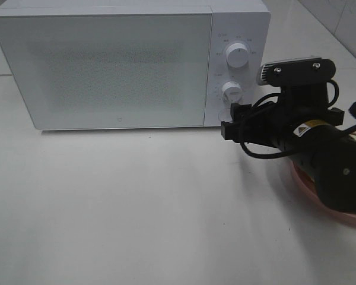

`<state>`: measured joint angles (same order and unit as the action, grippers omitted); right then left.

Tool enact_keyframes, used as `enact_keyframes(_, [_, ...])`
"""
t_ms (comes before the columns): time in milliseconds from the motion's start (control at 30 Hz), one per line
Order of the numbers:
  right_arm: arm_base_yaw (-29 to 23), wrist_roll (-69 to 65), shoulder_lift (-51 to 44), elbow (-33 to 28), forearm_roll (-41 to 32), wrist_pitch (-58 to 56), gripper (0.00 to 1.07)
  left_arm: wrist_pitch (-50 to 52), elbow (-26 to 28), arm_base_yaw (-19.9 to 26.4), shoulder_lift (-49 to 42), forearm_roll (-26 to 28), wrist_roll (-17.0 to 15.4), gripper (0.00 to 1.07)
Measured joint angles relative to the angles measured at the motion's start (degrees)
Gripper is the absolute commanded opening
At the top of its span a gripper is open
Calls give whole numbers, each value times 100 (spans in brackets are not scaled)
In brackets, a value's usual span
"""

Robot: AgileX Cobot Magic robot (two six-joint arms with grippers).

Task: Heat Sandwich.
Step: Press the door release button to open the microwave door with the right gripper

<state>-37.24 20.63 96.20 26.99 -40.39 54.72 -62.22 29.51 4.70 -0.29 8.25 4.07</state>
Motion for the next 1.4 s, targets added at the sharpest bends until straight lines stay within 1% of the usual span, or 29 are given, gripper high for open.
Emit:
enact_keyframes(33, [0,0,0,0,0,0,75,0,0,0,0,0,0,98])
enact_keyframes(67, [-160,0,166,0,-160,241,75,0,0,0,0,0,0,98])
enact_keyframes(167, [-367,0,378,0,-292,498,75,0,0,0,0,0,0,98])
enact_keyframes(333, [-613,-160,705,6,-350,819,75,0,0,0,0,0,0,98])
enact_keyframes(500, [-630,-424,745,6,-350,854,75,0,0,0,0,0,0,98])
enact_keyframes(633, [-630,-1117,751,6,-350,974,75,0,0,0,0,0,0,98])
enact_keyframes(667, [-630,-1117,751,6,-350,974,75,0,0,0,0,0,0,98])
enact_keyframes(767, [-630,-1748,751,6,-350,985,75,0,0,0,0,0,0,98])
enact_keyframes(800, [-630,-1748,751,6,-350,985,75,0,0,0,0,0,0,98])
enact_keyframes(833, [-630,-2320,751,6,-350,985,75,0,0,0,0,0,0,98])
enact_keyframes(933, [-630,-3438,751,6,-350,985,74,0,0,0,0,0,0,98])
enact_keyframes(967, [-630,-3438,751,6,-350,985,74,0,0,0,0,0,0,98])
enact_keyframes(1000, [-630,-4165,751,6,-350,985,74,0,0,0,0,0,0,98])
enact_keyframes(1067, [-630,-4910,751,6,-350,980,72,0,0,0,0,0,0,98])
enact_keyframes(1100, [-630,-5707,751,6,-361,951,71,0,0,0,0,0,0,98])
enact_keyframes(1133, [-630,-5707,751,6,-361,951,71,0,0,0,0,0,0,98])
enact_keyframes(1200, [-630,-6446,751,6,-361,865,68,0,0,0,0,0,0,98])
enact_keyframes(1233, [-630,-7059,751,6,-361,779,65,0,0,0,0,0,0,98])
enact_keyframes(1300, [-630,-7317,751,6,-361,728,63,0,0,0,0,0,0,98])
enact_keyframes(1367, [-630,-8096,751,6,-361,567,59,0,0,0,0,0,0,98])
enact_keyframes(1400, [-630,-8325,751,6,-361,521,52,0,0,0,0,0,0,98])
